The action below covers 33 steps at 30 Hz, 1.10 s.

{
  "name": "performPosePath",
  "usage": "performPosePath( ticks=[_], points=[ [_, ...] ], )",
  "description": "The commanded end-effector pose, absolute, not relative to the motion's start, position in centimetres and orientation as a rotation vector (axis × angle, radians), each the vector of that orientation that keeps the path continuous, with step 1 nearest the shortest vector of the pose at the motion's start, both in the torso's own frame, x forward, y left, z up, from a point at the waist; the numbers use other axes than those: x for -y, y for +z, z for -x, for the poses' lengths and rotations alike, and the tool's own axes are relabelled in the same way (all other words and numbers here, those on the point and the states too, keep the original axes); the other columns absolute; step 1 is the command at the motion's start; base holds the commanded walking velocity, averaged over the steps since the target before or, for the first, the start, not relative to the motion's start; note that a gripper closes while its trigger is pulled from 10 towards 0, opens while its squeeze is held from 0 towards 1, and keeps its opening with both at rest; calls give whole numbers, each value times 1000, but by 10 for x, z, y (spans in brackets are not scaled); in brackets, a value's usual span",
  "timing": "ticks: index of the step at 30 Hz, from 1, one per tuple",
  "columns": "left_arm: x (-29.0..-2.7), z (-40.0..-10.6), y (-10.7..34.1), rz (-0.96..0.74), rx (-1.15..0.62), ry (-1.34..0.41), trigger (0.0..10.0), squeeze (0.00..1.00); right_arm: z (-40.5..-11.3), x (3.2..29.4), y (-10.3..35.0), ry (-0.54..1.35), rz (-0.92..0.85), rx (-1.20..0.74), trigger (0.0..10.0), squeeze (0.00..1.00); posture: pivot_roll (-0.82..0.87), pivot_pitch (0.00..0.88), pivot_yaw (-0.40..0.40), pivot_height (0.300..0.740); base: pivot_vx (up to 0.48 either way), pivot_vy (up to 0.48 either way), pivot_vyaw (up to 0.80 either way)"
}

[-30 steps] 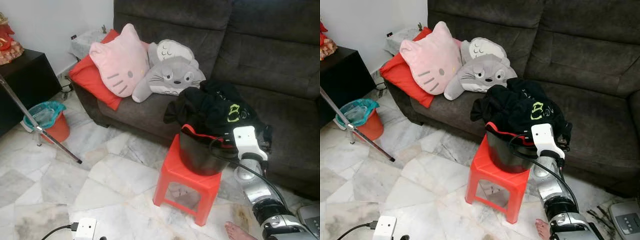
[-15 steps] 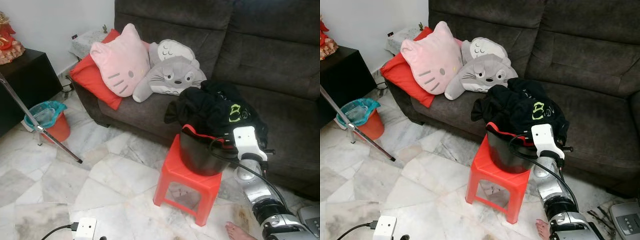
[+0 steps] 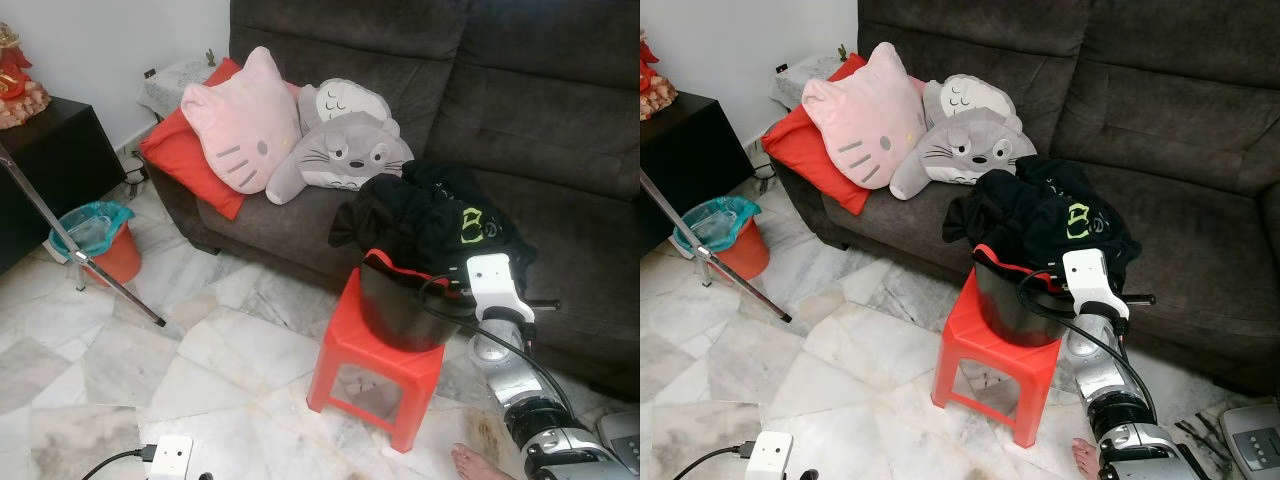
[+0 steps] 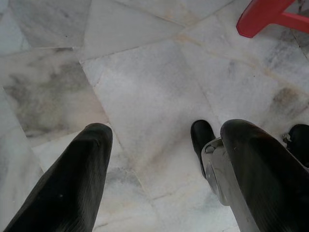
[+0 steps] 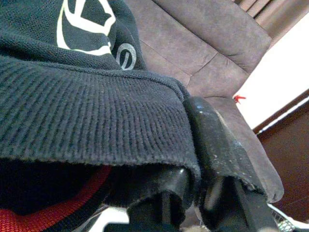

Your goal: Hang hanger

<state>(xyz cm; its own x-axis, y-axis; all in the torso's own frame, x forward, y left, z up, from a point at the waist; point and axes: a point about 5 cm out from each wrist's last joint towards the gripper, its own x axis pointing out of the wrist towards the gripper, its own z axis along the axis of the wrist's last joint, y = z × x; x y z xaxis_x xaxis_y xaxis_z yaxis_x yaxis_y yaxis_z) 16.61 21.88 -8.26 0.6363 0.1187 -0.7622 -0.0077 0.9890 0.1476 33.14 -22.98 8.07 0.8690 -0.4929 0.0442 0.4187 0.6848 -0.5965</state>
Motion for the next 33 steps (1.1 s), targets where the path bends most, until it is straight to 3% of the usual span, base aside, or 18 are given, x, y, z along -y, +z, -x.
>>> performPosePath(
  ticks=[1, 21, 23, 33],
  points=[
    [-222, -164, -83, -150, -887, 76, 10000, 0, -333, 231, 82, -521, 635, -118, 0, 0, -64, 48, 36, 740, 0, 0, 0],
    [-221, -163, -84, -153, -888, 81, 10000, 0, -334, 234, 90, -563, 606, -93, 0, 0, -65, 6, 33, 740, 0, 0, 0],
    [-221, -162, -84, -152, -890, 84, 10000, 0, -338, 236, 99, -590, 578, -70, 10000, 0, -64, 0, 32, 740, 0, 0, 0],
    [-219, -162, -85, -146, -899, 95, 10000, 0, -365, 227, 161, -620, 503, 118, 10000, 0, -51, 0, 22, 740, 0, 0, 0]
  ],
)
